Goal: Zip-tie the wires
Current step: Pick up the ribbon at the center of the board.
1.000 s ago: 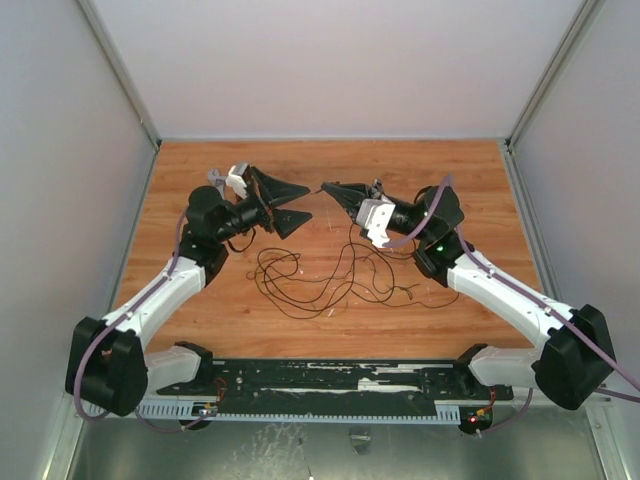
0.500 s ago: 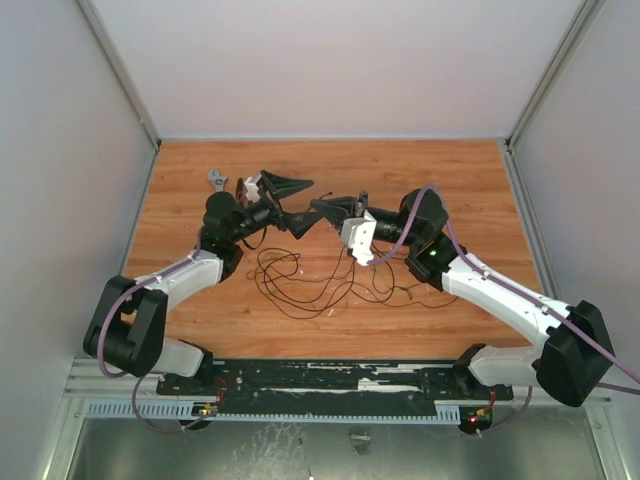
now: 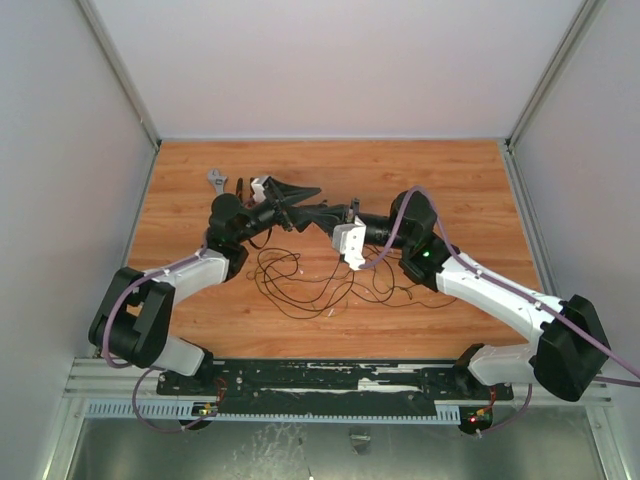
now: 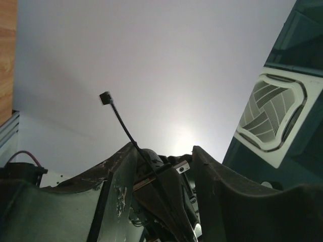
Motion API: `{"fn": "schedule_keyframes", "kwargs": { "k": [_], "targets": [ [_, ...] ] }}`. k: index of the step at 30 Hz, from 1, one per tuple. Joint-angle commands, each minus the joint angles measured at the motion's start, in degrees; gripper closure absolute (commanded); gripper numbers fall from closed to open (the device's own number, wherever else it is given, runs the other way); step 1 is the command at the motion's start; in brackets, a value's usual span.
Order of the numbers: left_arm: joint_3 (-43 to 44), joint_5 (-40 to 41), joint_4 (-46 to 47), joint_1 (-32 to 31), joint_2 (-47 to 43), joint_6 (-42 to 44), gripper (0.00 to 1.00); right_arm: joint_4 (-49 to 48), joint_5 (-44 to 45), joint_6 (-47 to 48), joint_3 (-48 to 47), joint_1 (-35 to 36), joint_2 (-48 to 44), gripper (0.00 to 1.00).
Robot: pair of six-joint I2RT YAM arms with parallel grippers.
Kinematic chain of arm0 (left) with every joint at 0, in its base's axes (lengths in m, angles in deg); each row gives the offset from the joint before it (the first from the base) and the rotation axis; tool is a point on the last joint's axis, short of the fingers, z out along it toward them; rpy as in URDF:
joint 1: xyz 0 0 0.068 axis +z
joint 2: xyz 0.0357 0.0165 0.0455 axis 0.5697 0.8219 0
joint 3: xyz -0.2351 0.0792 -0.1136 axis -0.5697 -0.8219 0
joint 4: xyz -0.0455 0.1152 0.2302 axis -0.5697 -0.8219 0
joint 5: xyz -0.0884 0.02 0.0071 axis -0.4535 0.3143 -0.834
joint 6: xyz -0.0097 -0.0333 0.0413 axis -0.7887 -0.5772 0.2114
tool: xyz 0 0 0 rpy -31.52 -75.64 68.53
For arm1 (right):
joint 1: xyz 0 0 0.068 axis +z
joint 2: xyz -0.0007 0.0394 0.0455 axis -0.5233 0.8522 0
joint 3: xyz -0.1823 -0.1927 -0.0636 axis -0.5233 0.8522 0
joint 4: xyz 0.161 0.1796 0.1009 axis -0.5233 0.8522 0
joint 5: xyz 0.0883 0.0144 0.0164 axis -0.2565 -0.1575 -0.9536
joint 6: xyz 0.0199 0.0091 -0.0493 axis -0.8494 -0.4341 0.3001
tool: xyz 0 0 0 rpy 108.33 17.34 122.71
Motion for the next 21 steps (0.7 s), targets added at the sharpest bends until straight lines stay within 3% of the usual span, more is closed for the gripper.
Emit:
{"fn": "schedule_keyframes", "kwargs": {
  "k": [1, 8, 13, 19, 21],
  "targets": [
    [1.4, 0.0, 3.7, -0.9, 1.5, -0.2, 0.51, 0.7, -1.4, 0.0, -1.1, 1.0, 0.5, 1.0],
    [-0.7, 1.8, 7.4, -0.9, 2.7, -1.6, 0.76, 3.1, -1.5, -0.7, -1.4, 1.8, -0.3, 1.0],
    [-0.7, 1.5, 8.3, -0.9, 3.9, -1.2, 0.8, 3.8, -0.8, -0.8, -0.5, 2.0, -1.7, 1.0],
    [-1.5, 1.7, 12.3, -0.7, 5.7, -1.0, 1.0, 5.2, -0.8, -1.1, 0.5, 2.0, -3.3, 1.0],
    [-1.3, 2.2, 14.4, -0.5, 6.2, 0.0, 1.0, 5.4, -0.5, -1.5, 0.9, 2.0, -3.6, 1.0]
  ]
}}
